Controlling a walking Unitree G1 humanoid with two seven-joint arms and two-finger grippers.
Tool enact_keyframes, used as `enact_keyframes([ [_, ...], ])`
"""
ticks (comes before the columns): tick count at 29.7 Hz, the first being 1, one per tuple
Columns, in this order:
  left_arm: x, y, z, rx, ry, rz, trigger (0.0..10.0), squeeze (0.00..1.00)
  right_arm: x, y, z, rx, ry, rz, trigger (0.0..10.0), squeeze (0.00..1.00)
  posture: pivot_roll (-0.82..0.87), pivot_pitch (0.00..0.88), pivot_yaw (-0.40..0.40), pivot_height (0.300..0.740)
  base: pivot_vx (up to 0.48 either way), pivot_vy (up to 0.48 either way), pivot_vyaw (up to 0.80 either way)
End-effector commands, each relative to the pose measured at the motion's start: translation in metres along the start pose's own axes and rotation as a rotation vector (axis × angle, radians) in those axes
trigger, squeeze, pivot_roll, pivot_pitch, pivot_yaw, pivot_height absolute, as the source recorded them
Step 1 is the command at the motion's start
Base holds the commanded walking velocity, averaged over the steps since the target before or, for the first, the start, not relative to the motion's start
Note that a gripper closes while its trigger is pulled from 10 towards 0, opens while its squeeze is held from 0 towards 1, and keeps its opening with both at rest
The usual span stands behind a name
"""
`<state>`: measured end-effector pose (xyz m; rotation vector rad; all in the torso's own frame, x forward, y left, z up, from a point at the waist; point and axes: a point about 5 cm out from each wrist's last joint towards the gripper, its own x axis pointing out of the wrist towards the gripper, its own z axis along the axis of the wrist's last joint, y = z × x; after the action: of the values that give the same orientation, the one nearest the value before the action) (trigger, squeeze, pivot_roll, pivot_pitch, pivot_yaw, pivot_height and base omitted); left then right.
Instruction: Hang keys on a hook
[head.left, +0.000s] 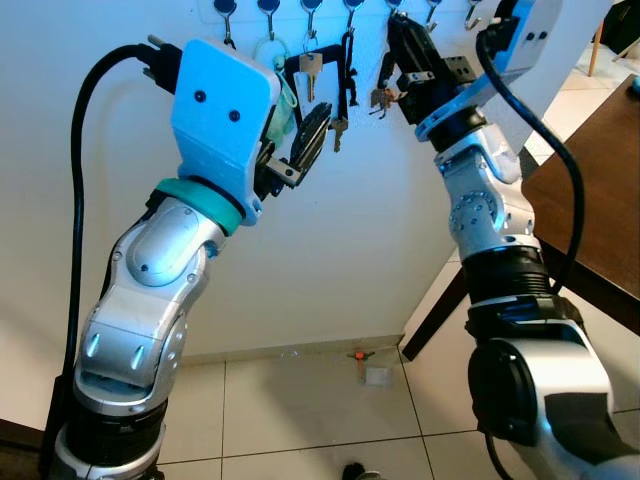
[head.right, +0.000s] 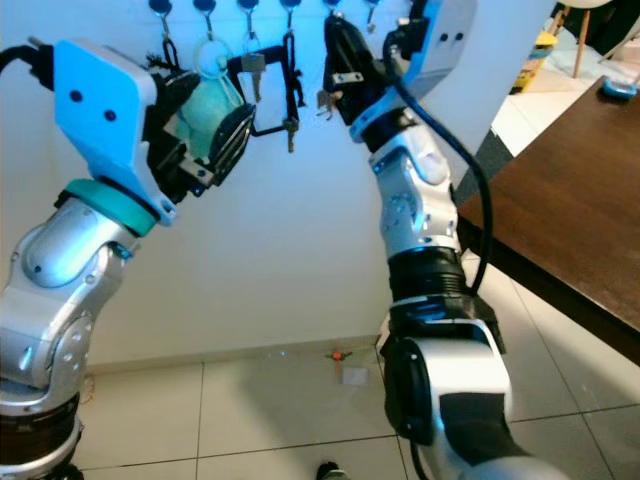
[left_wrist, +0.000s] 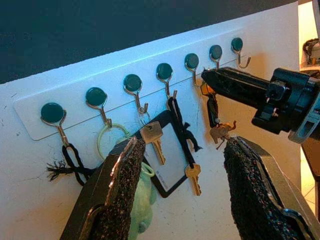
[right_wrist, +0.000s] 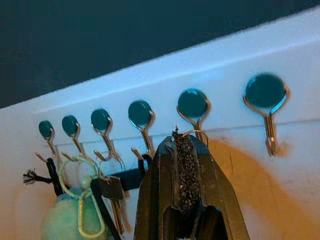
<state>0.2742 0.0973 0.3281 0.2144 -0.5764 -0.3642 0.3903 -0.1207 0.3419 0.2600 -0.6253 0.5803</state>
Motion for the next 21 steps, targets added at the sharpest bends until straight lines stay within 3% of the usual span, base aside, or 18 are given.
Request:
enact_keyframes([
  [1,-0.0009,-0.0002,0.0024,0.005,-0.006,0.0,10.0,0.0,0.004,0.0027,0.0009,0.023,-0.001,0.015,10.0,0.0,0.03,0.13,0.084,0.74,0.0,0.0,0.0],
  [21,-0.0012,-0.0001,0.0018,0.01,-0.005,0.0,10.0,0.0,0.0038,0.0018,0.0077,0.032,-0.032,0.018,10.0,0.0,0.03,0.121,0.087,0.74,0.0,0.0,0.0],
])
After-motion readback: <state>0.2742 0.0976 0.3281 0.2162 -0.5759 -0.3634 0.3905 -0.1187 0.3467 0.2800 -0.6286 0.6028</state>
